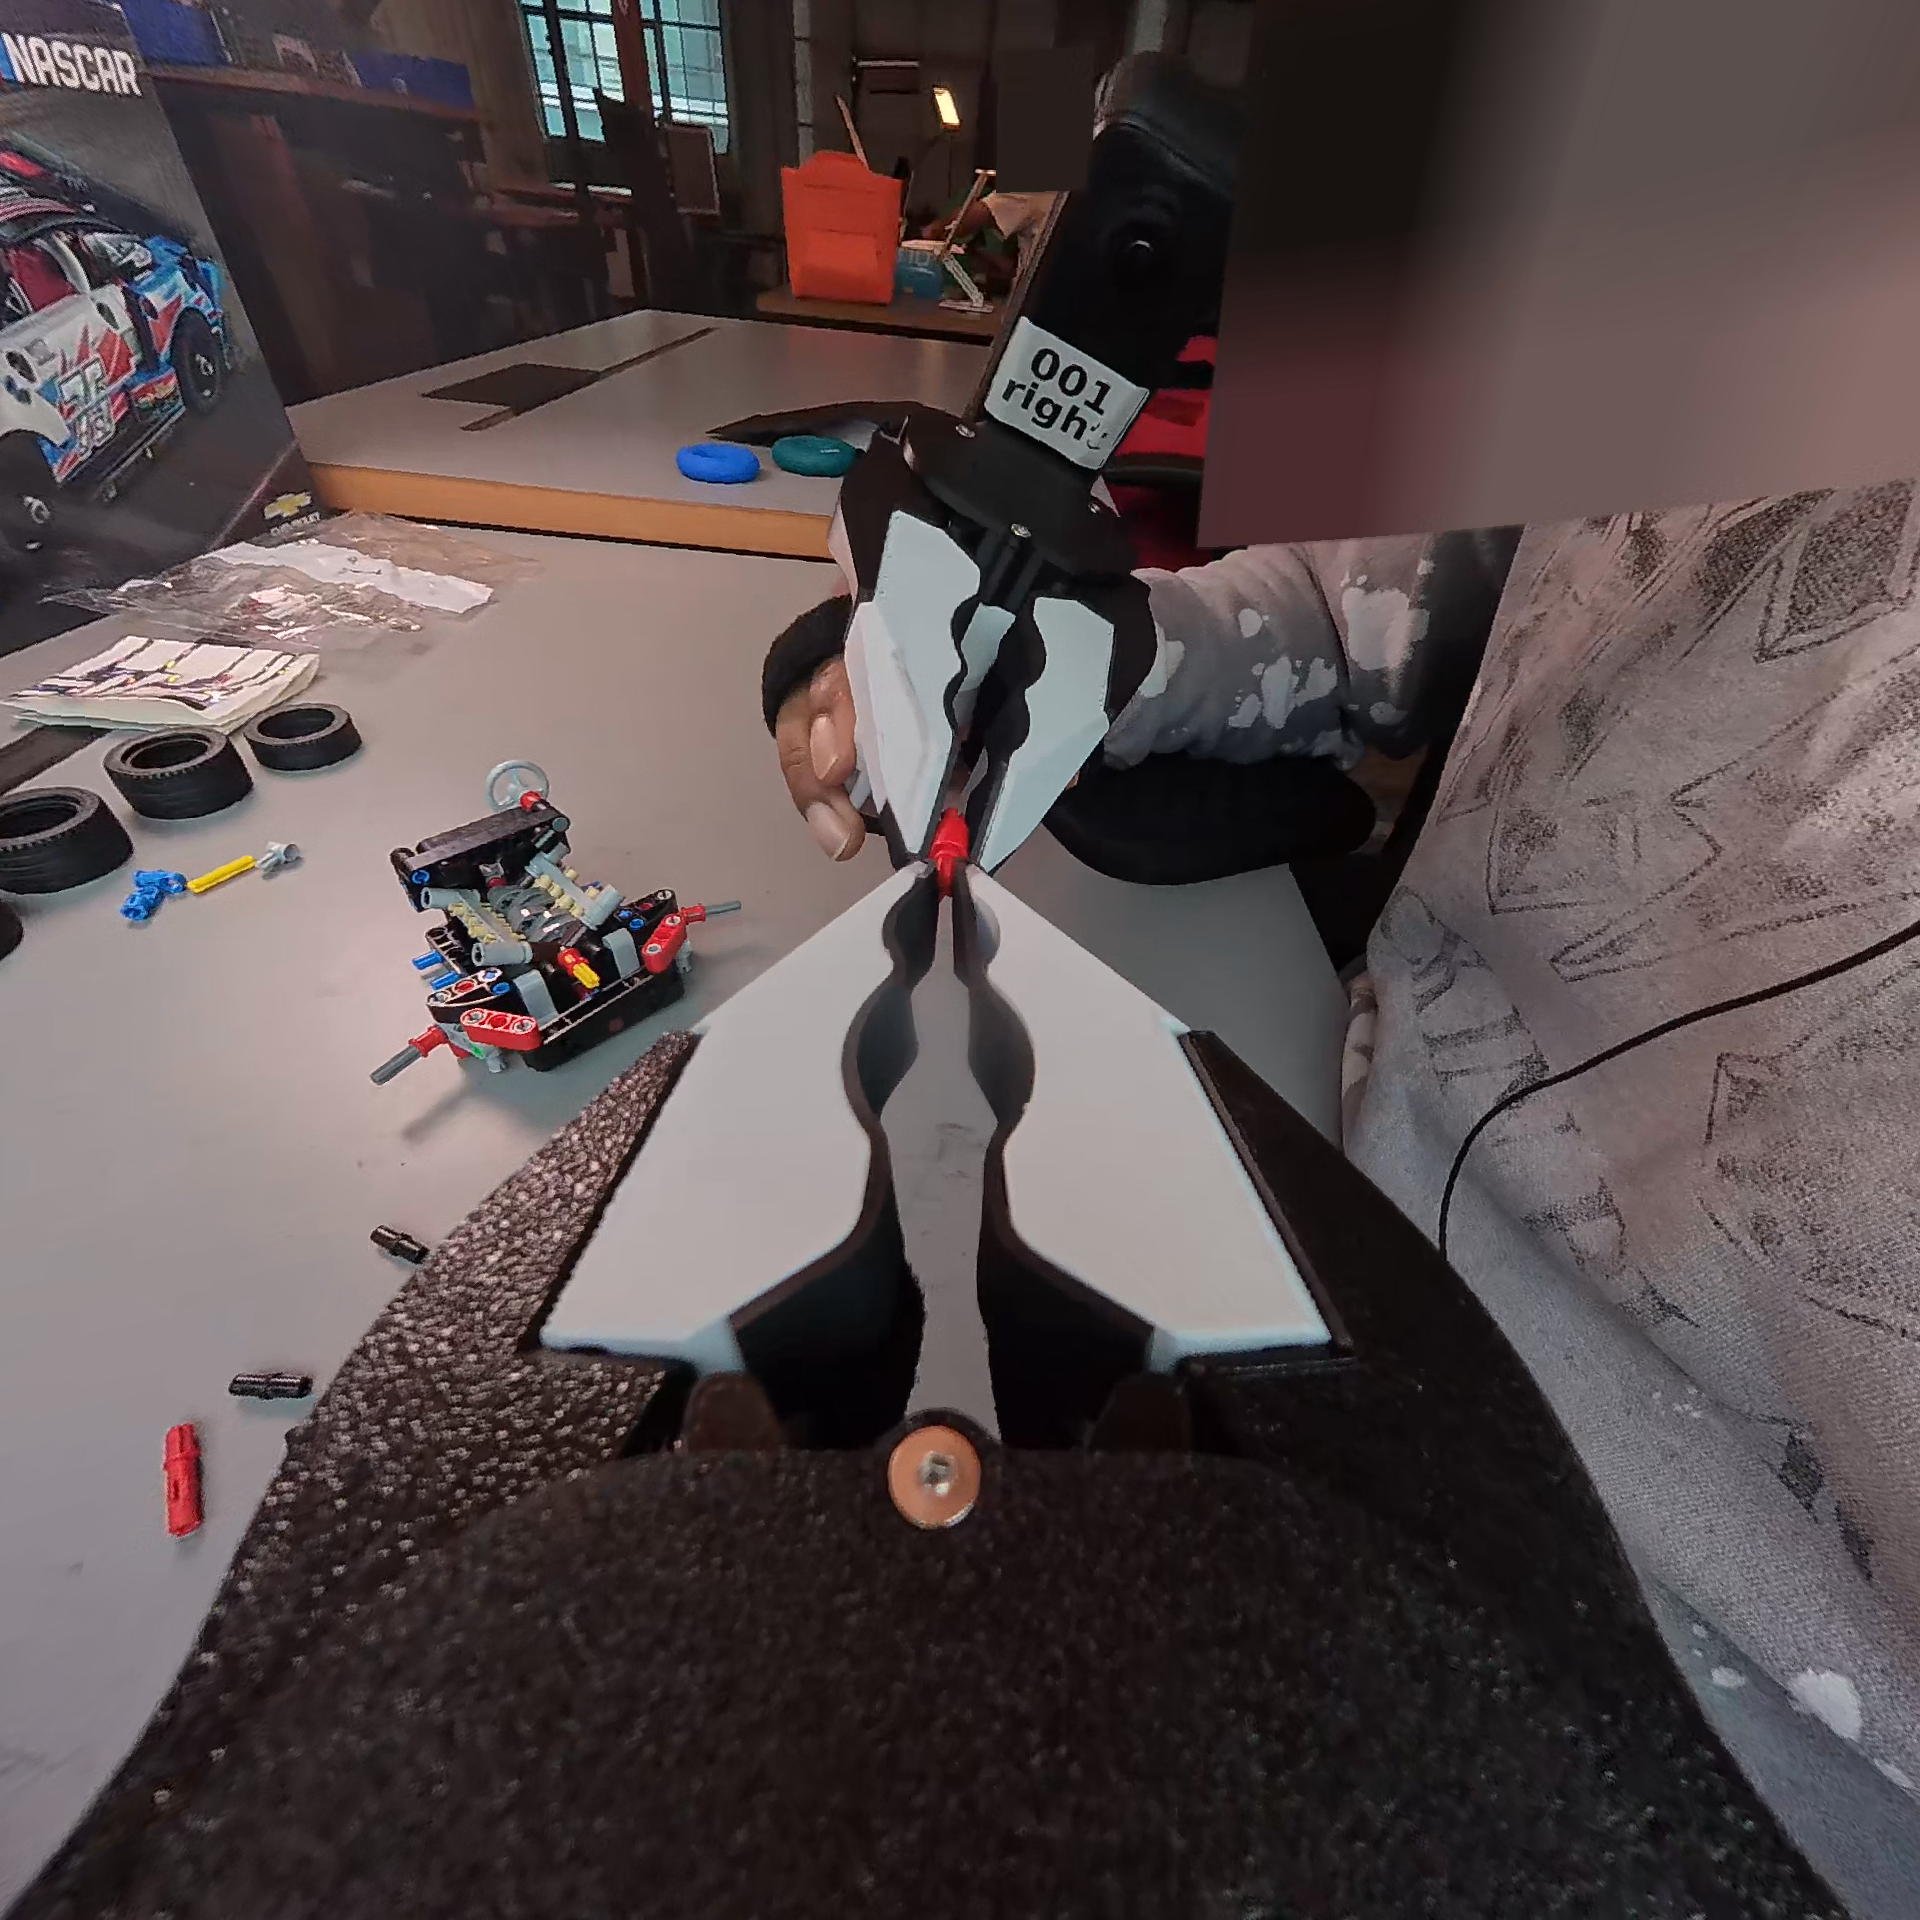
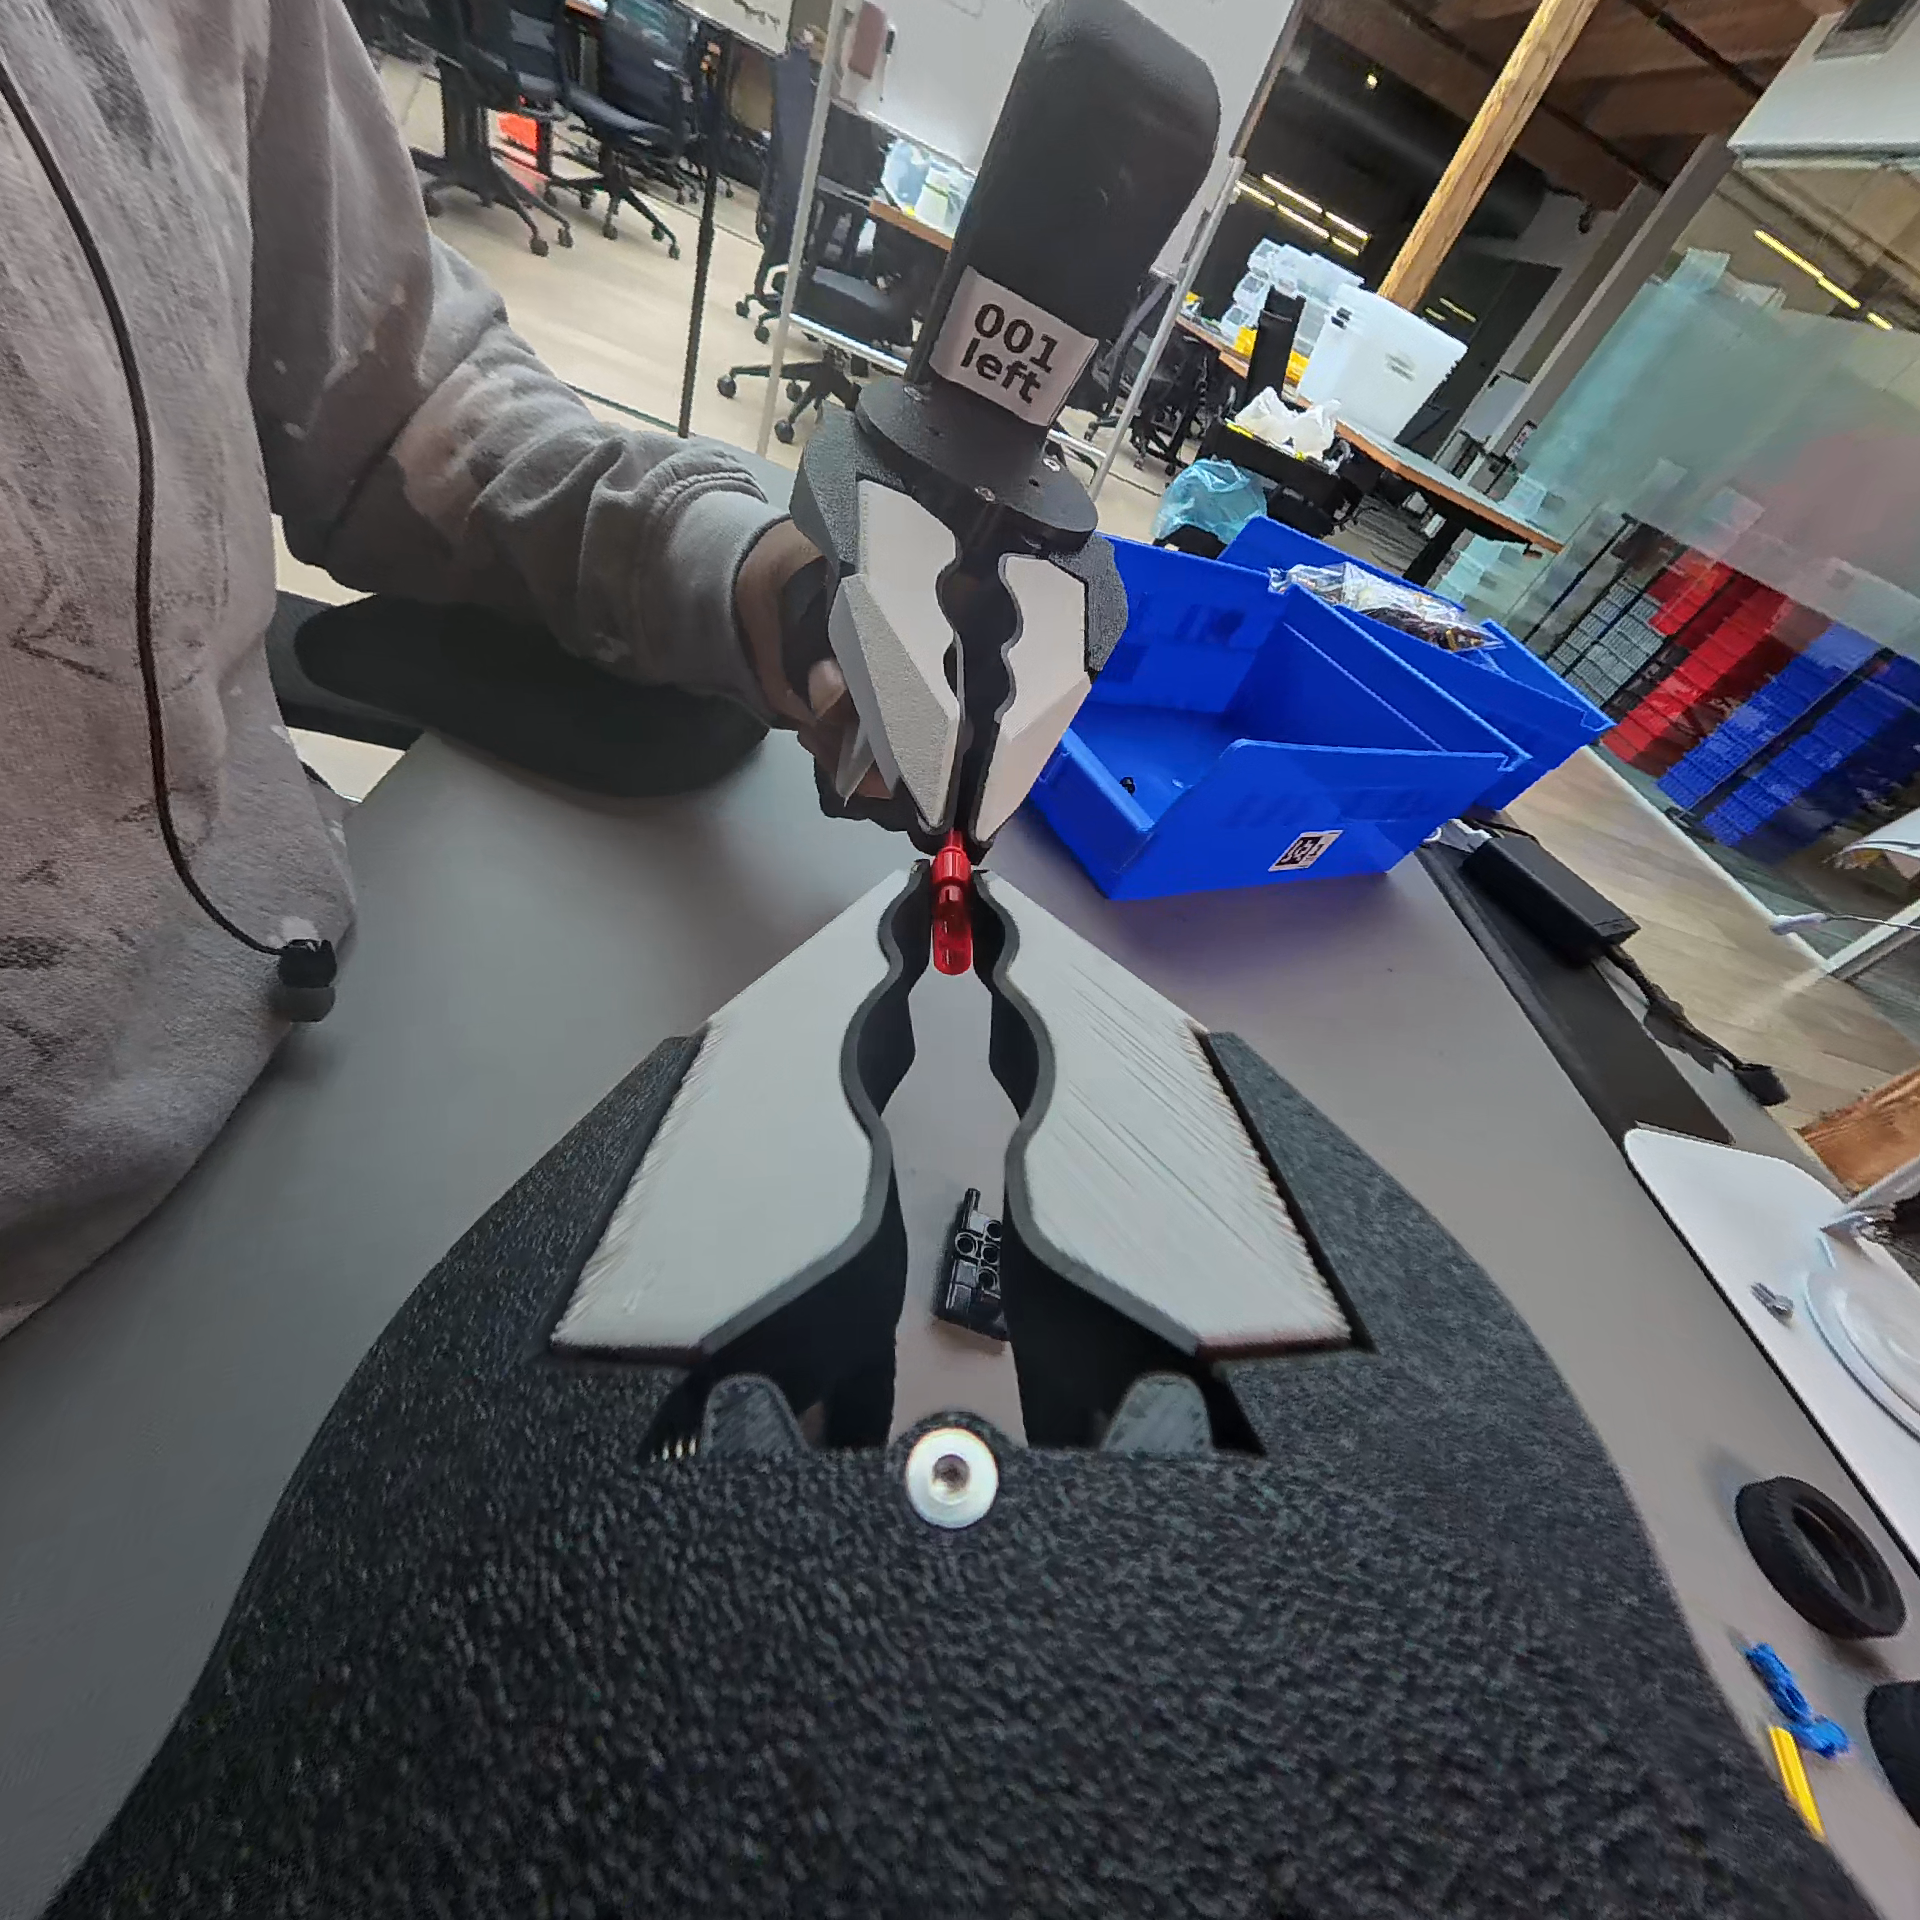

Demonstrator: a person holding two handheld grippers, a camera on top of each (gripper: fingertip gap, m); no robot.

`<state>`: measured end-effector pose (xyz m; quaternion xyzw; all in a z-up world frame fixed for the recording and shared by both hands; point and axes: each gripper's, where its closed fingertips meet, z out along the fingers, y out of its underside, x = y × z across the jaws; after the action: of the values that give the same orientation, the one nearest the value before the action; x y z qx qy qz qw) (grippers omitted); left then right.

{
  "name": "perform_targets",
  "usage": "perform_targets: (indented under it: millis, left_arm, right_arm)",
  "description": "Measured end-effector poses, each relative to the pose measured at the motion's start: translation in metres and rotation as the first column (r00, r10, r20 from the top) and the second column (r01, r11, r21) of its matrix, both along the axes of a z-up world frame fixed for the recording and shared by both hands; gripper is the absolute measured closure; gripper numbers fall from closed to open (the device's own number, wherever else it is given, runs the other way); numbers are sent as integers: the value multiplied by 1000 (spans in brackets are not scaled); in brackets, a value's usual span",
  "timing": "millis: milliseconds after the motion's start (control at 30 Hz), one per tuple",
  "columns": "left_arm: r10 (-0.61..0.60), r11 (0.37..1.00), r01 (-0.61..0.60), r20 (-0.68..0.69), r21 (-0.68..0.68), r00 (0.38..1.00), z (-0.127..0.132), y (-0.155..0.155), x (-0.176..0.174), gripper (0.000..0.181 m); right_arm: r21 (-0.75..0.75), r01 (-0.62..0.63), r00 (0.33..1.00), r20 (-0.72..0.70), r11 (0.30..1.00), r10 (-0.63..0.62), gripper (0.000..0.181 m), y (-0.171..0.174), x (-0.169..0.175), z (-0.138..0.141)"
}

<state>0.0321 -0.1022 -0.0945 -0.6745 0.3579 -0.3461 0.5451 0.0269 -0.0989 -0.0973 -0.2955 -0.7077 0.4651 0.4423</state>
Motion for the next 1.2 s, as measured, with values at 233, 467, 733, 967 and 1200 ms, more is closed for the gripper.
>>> perform_targets:
  millis: [233, 467, 733, 967, 1200]
  left_arm:
    - [58, 998, -59, 52, 30, 997, 16, 2, -22, 179]
    - [183, 980, -183, 7, 77, 983, 23, 16, -53, 179]
    - [304, 947, -292, -82, 133, 949, 11, 19, -81, 178]
    - [536, 832, -515, -56, 206, 843, 26, 29, -147, 177]
    - [559, 823, -542, -77, 170, 826, 14, 34, -154, 177]
  right_arm:
    - [-29, 65, 998, -20, 997, -65, 175, 28, 13, 10]
    - [-6, 101, 995, -1, 995, -101, 174, 39, 3, 3]
    - [69, 234, 962, 125, 970, -241, 174, 59, -7, -40]
    - [278, 324, 883, 254, 904, -395, 174, 69, -28, -84]
    - [306, 354, 818, 357, 884, -451, 148, 75, -28, -102]
